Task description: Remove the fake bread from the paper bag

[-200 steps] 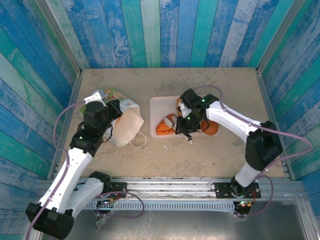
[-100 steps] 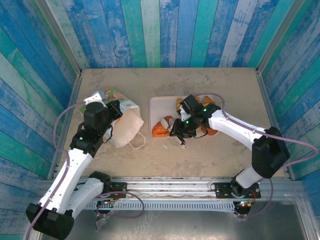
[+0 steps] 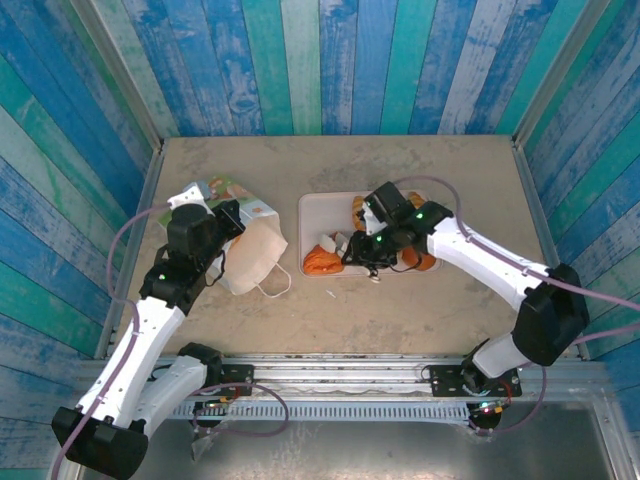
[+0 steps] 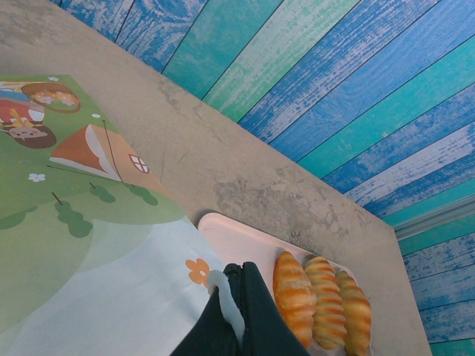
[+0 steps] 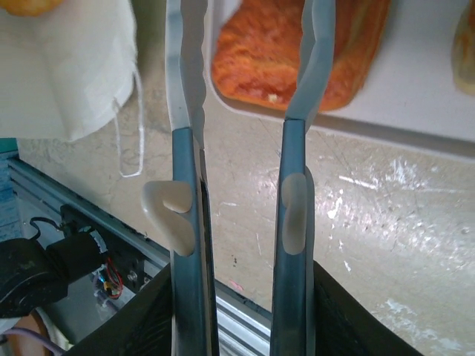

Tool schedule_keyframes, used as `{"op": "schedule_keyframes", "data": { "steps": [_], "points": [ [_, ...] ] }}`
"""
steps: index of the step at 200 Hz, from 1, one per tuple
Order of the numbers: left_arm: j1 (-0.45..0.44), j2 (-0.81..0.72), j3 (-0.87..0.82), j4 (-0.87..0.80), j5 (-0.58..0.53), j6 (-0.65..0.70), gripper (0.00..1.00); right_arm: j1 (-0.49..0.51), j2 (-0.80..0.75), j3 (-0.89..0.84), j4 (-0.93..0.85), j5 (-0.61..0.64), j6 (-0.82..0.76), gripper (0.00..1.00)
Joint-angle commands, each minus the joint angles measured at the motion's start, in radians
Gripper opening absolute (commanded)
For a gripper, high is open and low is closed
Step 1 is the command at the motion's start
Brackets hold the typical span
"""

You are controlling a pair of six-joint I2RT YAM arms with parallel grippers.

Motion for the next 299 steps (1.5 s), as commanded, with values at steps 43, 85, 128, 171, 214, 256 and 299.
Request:
{"op": "schedule_keyframes", "data": {
  "steps": [43, 85, 128, 171, 214, 256, 299],
  "points": [
    [0.000, -0.046, 0.024, -0.010, 0.004, 0.064, 0.00, -0.010, -0.135, 0.121, 0.000, 0.095, -0.256, 0.42],
    [0.001, -0.045, 0.027, 0.001, 0.025, 0.068, 0.00, 0.010, -0.099, 0.121, 0.069, -0.149, -0.273, 0.41],
    [0.001, -0.018, 0.046, 0.000, 0.043, 0.069, 0.00, 0.127, -0.015, 0.137, 0.100, -0.249, -0.278, 0.41],
    [0.000, 0.004, 0.051, 0.019, 0.054, 0.057, 0.00, 0.224, 0.112, 0.146, 0.245, -0.259, -0.176, 0.42],
    [0.002, 0.033, 0.059, 0.027, 0.073, 0.042, 0.00, 0.241, 0.248, 0.185, 0.421, -0.156, 0.036, 0.43],
    [0.000, 0.050, 0.061, 0.038, 0.101, 0.034, 0.00, 0.239, 0.368, 0.247, 0.479, -0.117, 0.136, 0.46],
    [0.001, 0.036, 0.053, 0.040, 0.103, 0.029, 0.00, 0.241, 0.465, 0.314, 0.510, -0.093, 0.190, 0.46]
  ]
}}
